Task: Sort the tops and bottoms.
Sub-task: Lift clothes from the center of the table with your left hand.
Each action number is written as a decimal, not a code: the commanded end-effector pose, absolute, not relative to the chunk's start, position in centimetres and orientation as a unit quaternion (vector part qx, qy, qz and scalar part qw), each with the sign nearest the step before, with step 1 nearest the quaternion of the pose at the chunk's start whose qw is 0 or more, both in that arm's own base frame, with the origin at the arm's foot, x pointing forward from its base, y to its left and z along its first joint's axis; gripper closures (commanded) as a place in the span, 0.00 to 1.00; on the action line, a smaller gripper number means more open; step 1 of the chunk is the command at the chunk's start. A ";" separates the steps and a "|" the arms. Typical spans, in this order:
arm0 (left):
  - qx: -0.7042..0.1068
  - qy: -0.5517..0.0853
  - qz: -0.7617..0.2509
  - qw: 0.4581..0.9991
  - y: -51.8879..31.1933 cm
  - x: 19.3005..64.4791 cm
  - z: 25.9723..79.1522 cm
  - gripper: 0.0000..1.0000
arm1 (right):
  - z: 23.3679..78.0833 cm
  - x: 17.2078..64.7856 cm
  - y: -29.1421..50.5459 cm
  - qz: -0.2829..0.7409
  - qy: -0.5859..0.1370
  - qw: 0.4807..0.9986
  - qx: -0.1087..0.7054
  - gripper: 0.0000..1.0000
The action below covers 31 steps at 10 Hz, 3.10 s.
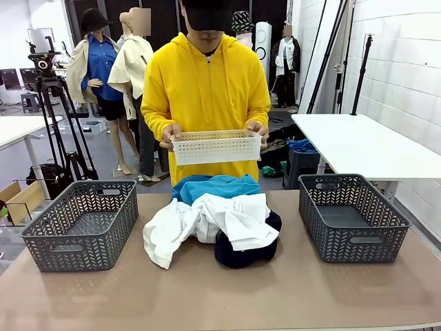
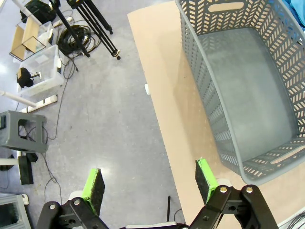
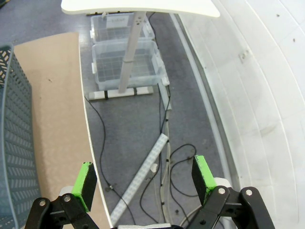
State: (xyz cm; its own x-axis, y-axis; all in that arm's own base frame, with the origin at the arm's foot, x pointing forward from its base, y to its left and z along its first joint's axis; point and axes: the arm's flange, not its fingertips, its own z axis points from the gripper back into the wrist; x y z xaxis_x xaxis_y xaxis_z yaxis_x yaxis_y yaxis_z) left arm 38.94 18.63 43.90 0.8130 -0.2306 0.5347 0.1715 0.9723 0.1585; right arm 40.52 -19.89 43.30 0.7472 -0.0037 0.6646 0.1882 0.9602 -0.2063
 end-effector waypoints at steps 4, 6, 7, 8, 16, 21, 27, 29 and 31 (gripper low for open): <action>0.051 -0.291 -0.103 0.950 18.9 39.0 43.7 0.00 | 43.3 40.5 -19.9 -0.046 -0.350 0.926 -0.133 0.00; 0.051 -0.291 -0.103 0.950 18.9 39.0 43.7 0.00 | 43.3 40.5 -19.9 -0.046 -0.350 0.926 -0.133 0.00; 0.051 -0.291 -0.103 0.950 18.9 39.0 43.7 0.00 | 43.3 40.5 -19.9 -0.046 -0.350 0.926 -0.133 0.00; 0.051 -0.291 -0.103 0.950 18.9 39.0 43.7 0.00 | 43.3 40.5 -19.9 -0.046 -0.350 0.926 -0.133 0.00; 0.051 -0.291 -0.103 0.950 18.9 39.0 43.7 0.00 | 43.3 40.5 -19.9 -0.046 -0.350 0.926 -0.133 0.00; 0.051 -0.291 -0.103 0.950 18.9 39.0 43.7 0.00 | 43.3 40.5 -19.9 -0.046 -0.350 0.926 -0.133 0.00; 0.051 -0.291 -0.103 0.950 18.9 39.0 43.7 0.00 | 43.3 40.5 -19.9 -0.046 -0.350 0.926 -0.133 0.00; 0.051 -0.291 -0.103 0.950 18.9 39.0 43.7 0.00 | 43.3 40.5 -19.9 -0.046 -0.350 0.926 -0.133 0.00; 0.051 -0.291 -0.103 0.950 18.9 39.0 43.7 0.00 | 43.3 40.5 -19.9 -0.046 -0.350 0.926 -0.133 0.00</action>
State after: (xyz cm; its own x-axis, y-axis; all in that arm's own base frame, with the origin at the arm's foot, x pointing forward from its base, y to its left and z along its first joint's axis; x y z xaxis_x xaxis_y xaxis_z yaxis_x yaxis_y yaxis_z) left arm 38.94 18.63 43.90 0.8130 -0.2305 0.5346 0.1714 0.9724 0.1586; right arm 40.51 -19.89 43.30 0.7472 -0.0037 0.6646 0.1882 0.9602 -0.2063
